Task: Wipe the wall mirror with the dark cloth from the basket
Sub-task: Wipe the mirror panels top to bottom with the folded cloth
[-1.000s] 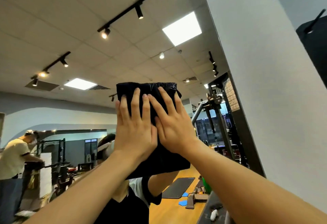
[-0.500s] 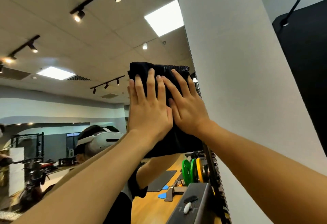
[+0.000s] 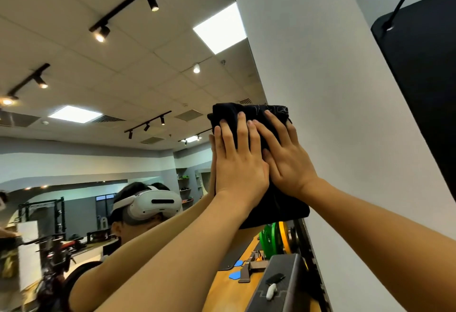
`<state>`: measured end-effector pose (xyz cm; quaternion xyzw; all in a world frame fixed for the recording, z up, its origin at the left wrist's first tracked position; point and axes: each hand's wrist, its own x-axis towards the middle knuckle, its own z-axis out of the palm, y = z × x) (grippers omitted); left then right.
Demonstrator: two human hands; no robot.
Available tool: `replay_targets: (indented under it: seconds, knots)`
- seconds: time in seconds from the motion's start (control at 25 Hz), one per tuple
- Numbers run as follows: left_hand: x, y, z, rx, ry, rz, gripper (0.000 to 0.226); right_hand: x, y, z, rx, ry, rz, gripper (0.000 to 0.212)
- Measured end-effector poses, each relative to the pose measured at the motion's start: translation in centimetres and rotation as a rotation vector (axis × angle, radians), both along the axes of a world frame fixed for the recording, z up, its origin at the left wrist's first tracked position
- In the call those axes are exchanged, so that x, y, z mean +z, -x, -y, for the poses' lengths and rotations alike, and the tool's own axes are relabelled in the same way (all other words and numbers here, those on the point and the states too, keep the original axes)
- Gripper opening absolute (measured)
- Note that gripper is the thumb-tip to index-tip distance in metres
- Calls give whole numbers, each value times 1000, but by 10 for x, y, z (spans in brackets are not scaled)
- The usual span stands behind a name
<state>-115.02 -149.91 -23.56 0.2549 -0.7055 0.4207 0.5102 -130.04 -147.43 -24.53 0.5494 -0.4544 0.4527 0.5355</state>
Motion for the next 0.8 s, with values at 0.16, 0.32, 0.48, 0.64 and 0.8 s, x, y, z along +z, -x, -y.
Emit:
replay_targets:
  seconds: [0.16, 0.32, 0.48, 0.64, 0.8]
  knots:
    - [-2, -5, 3, -21, 11, -6, 65, -2, -12, 2, -21, -35, 74, 59]
    - [1, -22, 5, -13, -8, 4, 67, 0, -35, 11, -95, 23, 59, 58]
    - [14, -49, 5, 13, -3, 38, 66, 8, -67, 19, -47, 109, 58, 58]
    - [39, -84, 8, 41, -15, 32, 66, 32, -105, 24, -51, 161, 31, 59]
    - [81, -137, 10, 109, -13, 25, 65, 73, -159, 28, -57, 159, 19, 57]
